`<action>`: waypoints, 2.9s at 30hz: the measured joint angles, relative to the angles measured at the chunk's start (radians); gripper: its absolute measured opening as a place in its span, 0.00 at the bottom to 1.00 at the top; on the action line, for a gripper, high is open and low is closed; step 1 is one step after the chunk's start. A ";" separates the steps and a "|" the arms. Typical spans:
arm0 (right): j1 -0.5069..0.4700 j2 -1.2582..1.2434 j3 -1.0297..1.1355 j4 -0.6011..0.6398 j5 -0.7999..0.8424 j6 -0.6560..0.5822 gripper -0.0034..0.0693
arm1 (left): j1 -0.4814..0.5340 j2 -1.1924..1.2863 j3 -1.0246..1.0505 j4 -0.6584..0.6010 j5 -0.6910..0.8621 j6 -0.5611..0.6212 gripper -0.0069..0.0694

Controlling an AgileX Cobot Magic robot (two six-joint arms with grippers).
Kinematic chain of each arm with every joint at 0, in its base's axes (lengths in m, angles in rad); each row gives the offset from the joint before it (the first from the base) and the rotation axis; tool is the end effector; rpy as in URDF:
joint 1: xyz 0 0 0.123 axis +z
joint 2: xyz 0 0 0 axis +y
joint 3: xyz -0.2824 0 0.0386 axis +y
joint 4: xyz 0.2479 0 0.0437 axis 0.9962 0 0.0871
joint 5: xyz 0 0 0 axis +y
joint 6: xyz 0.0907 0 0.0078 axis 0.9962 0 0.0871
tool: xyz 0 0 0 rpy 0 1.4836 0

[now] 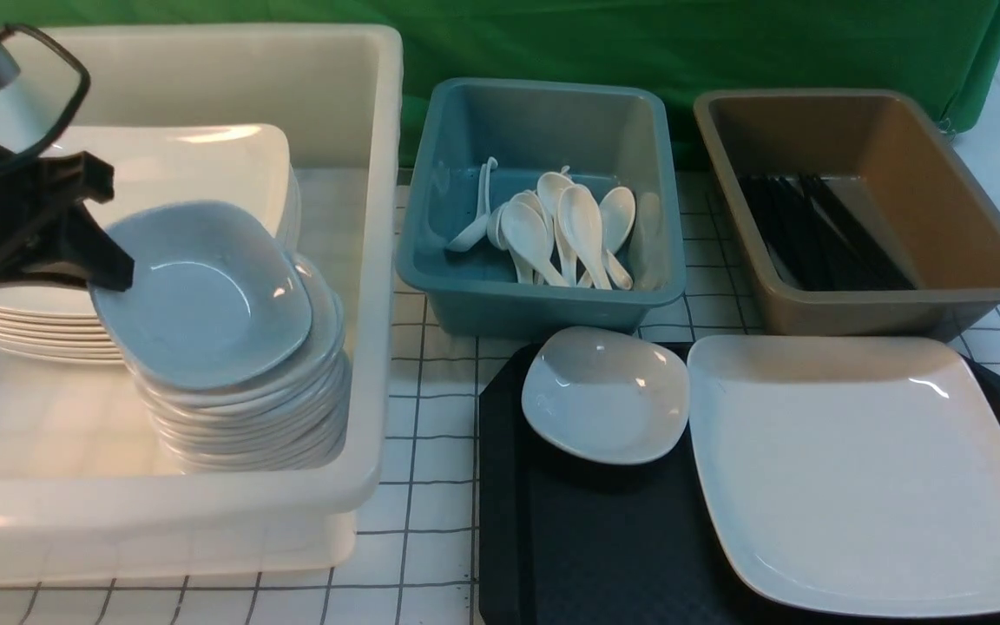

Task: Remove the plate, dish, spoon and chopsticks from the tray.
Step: Use the left arm to put the small plate into the large storage box on the left, then use the left arm to grab a small plate from the dinner plate

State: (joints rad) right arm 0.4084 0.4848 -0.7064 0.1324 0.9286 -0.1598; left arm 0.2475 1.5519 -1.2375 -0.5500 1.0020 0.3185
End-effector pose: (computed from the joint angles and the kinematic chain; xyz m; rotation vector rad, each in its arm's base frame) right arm 0.0643 0.0383 0.3335 -0.5900 2.1177 0.3007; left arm 0.3157 0.0384 0.2962 -0.1971 2.6221 -0.5365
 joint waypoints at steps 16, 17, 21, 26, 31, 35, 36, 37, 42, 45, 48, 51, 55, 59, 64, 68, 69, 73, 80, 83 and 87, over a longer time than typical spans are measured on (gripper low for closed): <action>0.000 0.000 0.000 0.000 0.001 0.000 0.33 | -0.003 -0.026 -0.175 0.063 0.084 -0.214 0.78; 0.000 0.000 0.000 0.000 0.000 0.000 0.33 | -0.007 -0.029 -0.187 0.024 0.101 -0.210 0.76; 0.000 0.001 0.000 0.000 -0.002 0.000 0.33 | -0.083 -0.036 -0.210 -0.096 0.171 -0.171 0.58; 0.000 0.001 0.000 0.000 -0.004 0.000 0.33 | -0.372 -0.020 -0.213 -0.042 0.205 -0.203 0.15; 0.000 0.001 0.000 0.000 -0.010 0.000 0.33 | -0.683 0.055 -0.213 0.138 0.179 -0.312 0.10; 0.000 0.001 0.000 0.000 -0.025 0.000 0.34 | -0.884 0.150 -0.213 0.346 0.078 -0.336 0.14; 0.000 0.001 0.000 0.000 -0.026 0.000 0.34 | -0.916 0.169 -0.213 0.378 0.064 -0.337 0.15; 0.000 0.001 0.000 0.000 -0.028 0.000 0.34 | -0.953 0.192 -0.213 0.431 0.049 -0.337 0.18; 0.000 0.001 0.000 0.000 -0.029 0.000 0.35 | -1.096 0.281 -0.213 0.692 -0.009 -0.292 0.38; 0.000 0.001 0.000 0.000 -0.029 -0.001 0.35 | -1.143 0.320 -0.213 0.795 -0.047 -0.289 0.50; 0.000 0.001 0.000 0.000 -0.029 -0.001 0.35 | -1.175 0.379 -0.213 0.915 -0.141 -0.284 0.69; 0.000 0.001 0.000 0.000 -0.029 -0.001 0.36 | -1.178 0.417 -0.213 0.965 -0.206 -0.278 0.79; 0.000 0.001 0.000 0.000 -0.030 -0.001 0.36 | -1.178 0.454 -0.213 1.007 -0.247 -0.278 0.84; 0.000 0.001 0.000 0.000 -0.030 -0.001 0.36 | -1.178 0.467 -0.213 1.021 -0.283 -0.278 0.85; 0.000 0.001 0.000 0.000 -0.030 -0.001 0.37 | -1.178 0.493 -0.213 1.085 -0.340 -0.278 0.85; 0.000 0.001 0.000 0.000 -0.030 -0.001 0.37 | -1.178 0.514 -0.213 1.147 -0.343 -0.276 0.85; 0.000 0.001 0.000 0.000 -0.030 -0.001 0.37 | -1.177 0.517 -0.213 1.154 -0.345 -0.276 0.85; 0.000 0.001 0.000 0.000 -0.030 -0.001 0.38 | -1.163 0.534 -0.213 1.159 -0.365 -0.276 0.84; 0.000 0.001 0.000 0.000 -0.030 0.000 0.38 | -1.116 0.548 -0.215 1.139 -0.375 -0.276 0.77; 0.000 0.001 0.000 0.000 -0.030 0.000 0.38 | -1.102 0.548 -0.215 1.091 -0.386 -0.276 0.68; 0.000 0.001 0.000 0.000 -0.030 0.000 0.38 | -1.098 0.548 -0.215 1.031 -0.387 -0.276 0.48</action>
State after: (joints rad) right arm 0.4084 0.4858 -0.7064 0.1324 0.8983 -0.1599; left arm -0.8504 2.1001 -1.4524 0.4810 0.6149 0.0430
